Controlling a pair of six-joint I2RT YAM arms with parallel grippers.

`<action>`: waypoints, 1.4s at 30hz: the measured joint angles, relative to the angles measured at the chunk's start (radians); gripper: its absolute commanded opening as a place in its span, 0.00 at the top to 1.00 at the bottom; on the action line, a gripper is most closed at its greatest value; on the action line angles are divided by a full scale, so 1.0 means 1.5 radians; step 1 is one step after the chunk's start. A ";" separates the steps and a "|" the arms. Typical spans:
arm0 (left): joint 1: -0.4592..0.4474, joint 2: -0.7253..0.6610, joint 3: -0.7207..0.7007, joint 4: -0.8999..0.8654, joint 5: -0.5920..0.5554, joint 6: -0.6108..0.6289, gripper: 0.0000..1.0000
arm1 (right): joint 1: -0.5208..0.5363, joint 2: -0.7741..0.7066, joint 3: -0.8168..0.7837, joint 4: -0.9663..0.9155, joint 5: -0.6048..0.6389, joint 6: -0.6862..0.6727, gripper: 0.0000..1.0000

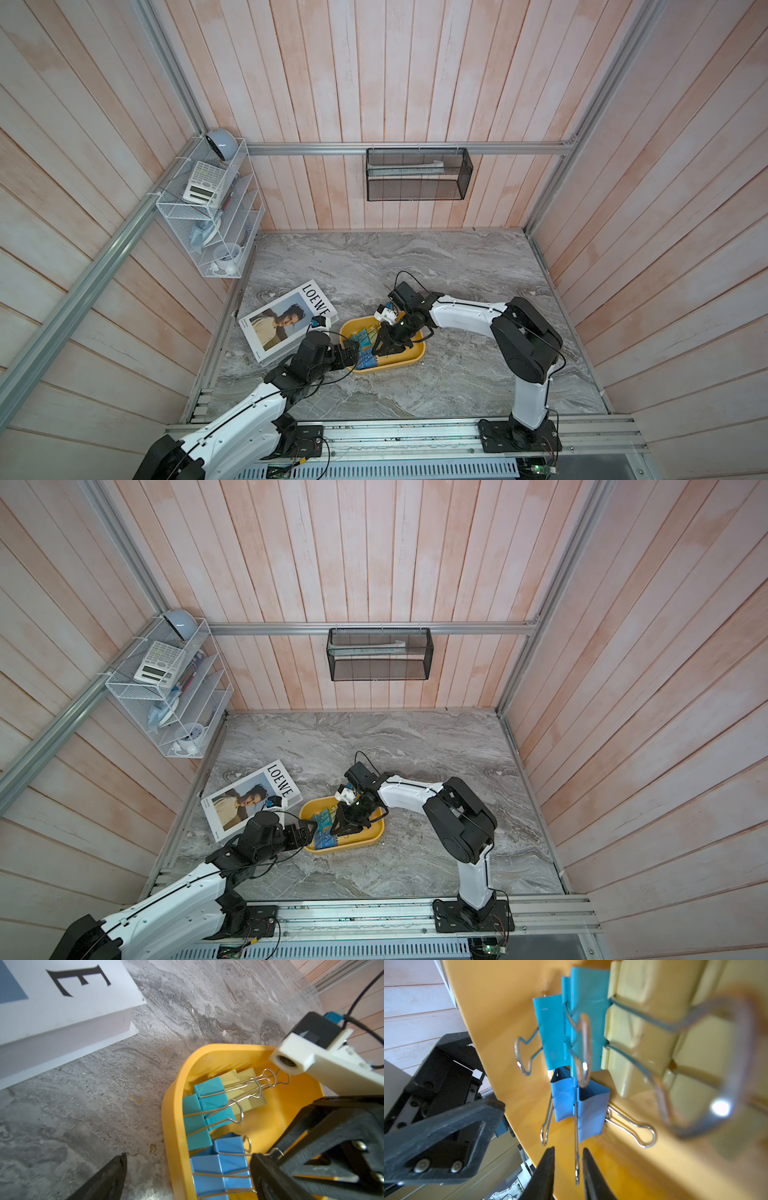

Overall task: Put the binder clips in the storage box
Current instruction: Place the binder clip in the storage box, then adjust the storage box at the center of the board.

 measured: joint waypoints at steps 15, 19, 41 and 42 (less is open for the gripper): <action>-0.003 -0.156 0.015 -0.117 -0.103 -0.041 0.28 | -0.117 -0.169 -0.041 -0.058 0.003 -0.049 0.67; -0.004 -0.199 0.043 -0.175 -0.164 -0.063 0.52 | -0.193 -0.232 -0.041 -0.091 0.035 -0.074 0.67; -0.001 0.007 0.055 -0.122 -0.190 -0.100 0.56 | -0.165 -0.189 -0.048 -0.225 0.266 -0.186 0.67; -0.001 0.014 0.055 -0.114 -0.189 -0.100 0.56 | -0.160 -0.185 -0.048 -0.223 0.268 -0.186 0.67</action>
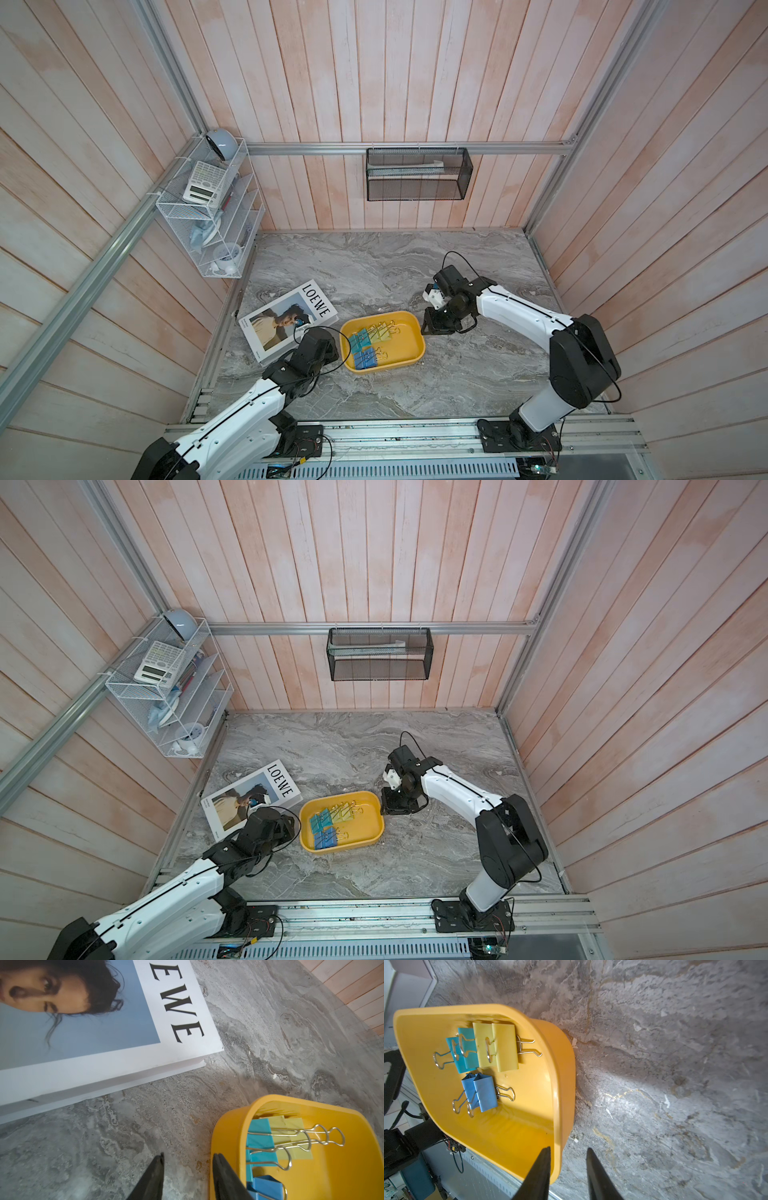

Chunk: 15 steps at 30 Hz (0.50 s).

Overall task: Put the binder clips in the storage box
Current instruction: Adjust the storage box at the center of the board.

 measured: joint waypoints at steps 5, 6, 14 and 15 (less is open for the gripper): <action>0.002 0.025 0.000 0.023 0.003 0.008 0.56 | 0.014 0.020 0.001 0.009 0.010 0.001 0.67; 0.002 0.028 0.001 0.026 0.003 0.010 0.55 | 0.016 0.025 0.002 0.010 0.012 0.001 0.68; 0.008 0.061 0.002 0.055 0.015 0.025 0.54 | 0.031 0.044 0.016 0.013 0.035 0.017 0.80; 0.008 0.066 0.002 0.059 0.016 0.027 0.54 | 0.033 0.044 0.016 0.014 0.037 0.019 0.81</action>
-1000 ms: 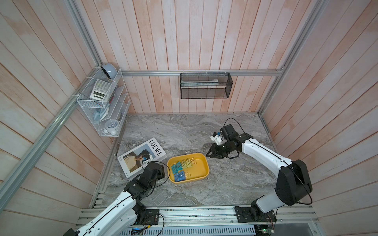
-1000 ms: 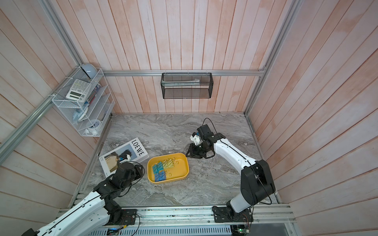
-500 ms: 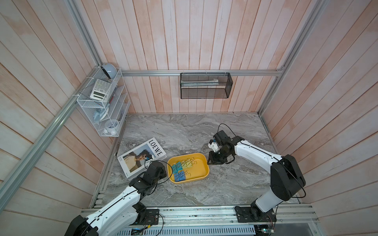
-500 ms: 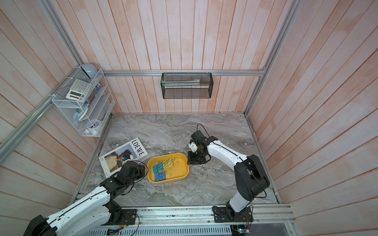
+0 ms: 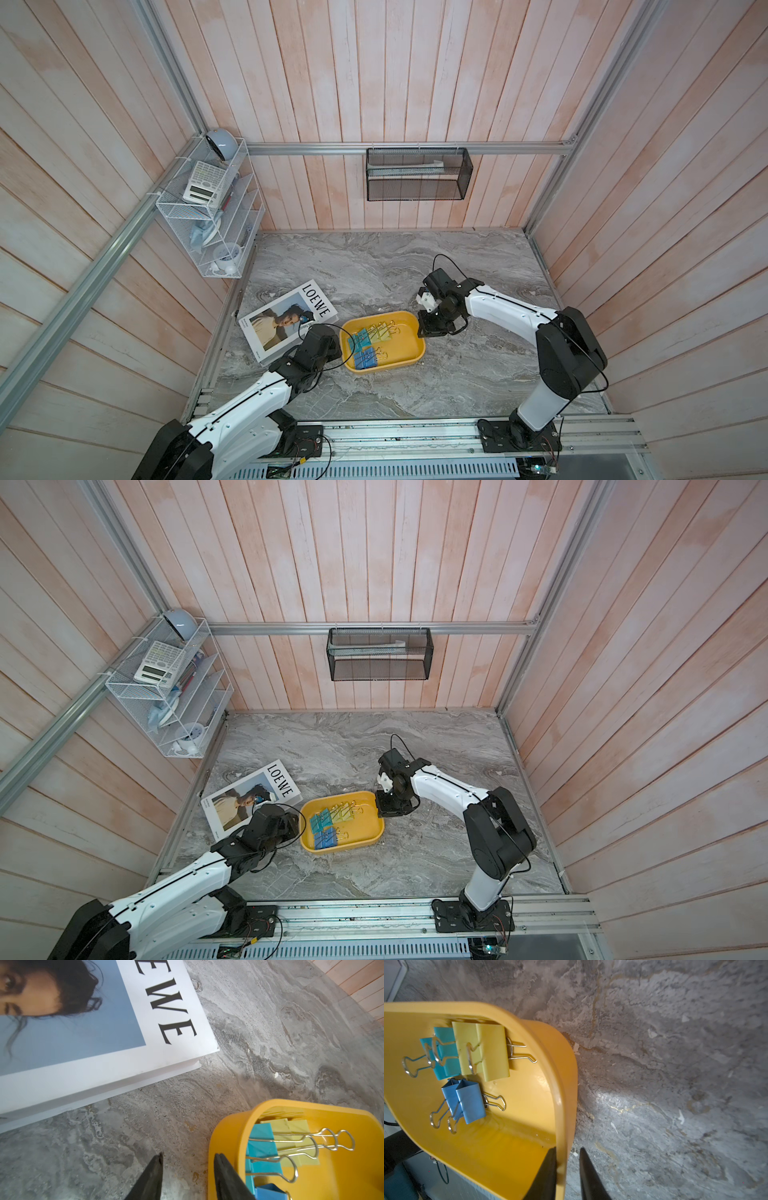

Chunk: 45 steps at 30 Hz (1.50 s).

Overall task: Put the binder clips in the storage box
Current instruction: Adjust the storage box at the center of the board, then reset both arms

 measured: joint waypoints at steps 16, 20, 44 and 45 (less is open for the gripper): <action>0.007 0.142 0.053 0.107 0.035 0.032 0.53 | 0.005 -0.087 -0.078 0.013 0.046 0.047 0.85; 0.007 0.165 0.063 0.127 0.050 0.036 0.49 | 0.005 -0.108 -0.097 0.012 0.053 0.052 0.77; 0.130 -0.021 0.184 -0.043 -0.032 0.121 0.00 | -0.112 -0.237 0.024 0.008 0.274 -0.080 0.02; 0.148 -0.017 0.210 -0.038 -0.058 0.140 0.00 | -0.127 -0.261 0.009 0.037 0.304 -0.089 0.02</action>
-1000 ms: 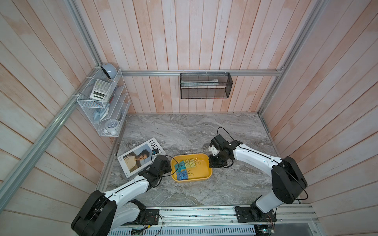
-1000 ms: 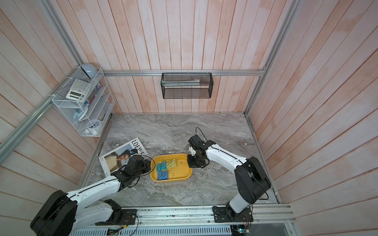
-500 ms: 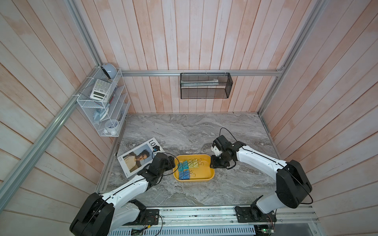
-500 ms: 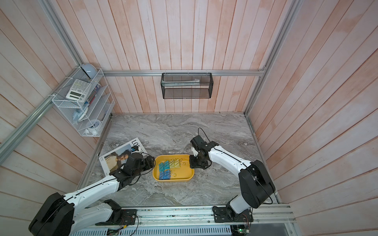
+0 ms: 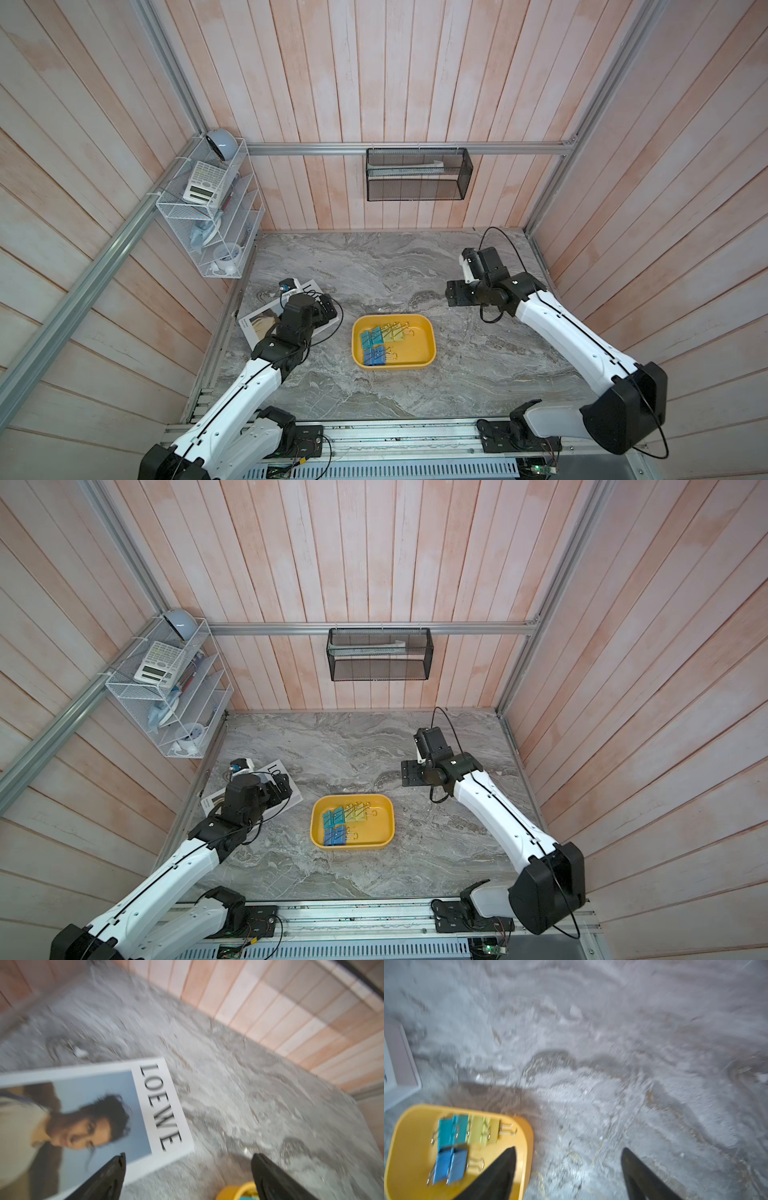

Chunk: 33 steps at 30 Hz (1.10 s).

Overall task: Put the binder clips in the storage box
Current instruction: Reset both arms

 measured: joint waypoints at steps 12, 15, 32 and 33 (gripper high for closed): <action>0.168 0.020 -0.115 0.285 -0.186 0.194 0.00 | -0.138 -0.058 -0.460 0.599 0.272 -0.133 0.02; 0.181 0.040 -0.163 0.363 -0.180 0.228 0.00 | -0.149 0.032 -0.502 0.732 0.316 -0.165 0.02; 0.189 0.408 -0.276 0.852 -0.052 0.317 0.00 | -0.206 0.191 -0.611 1.210 0.246 -0.183 0.02; 0.189 0.419 -0.275 0.846 -0.046 0.321 0.00 | -0.207 0.191 -0.607 1.210 0.243 -0.181 0.02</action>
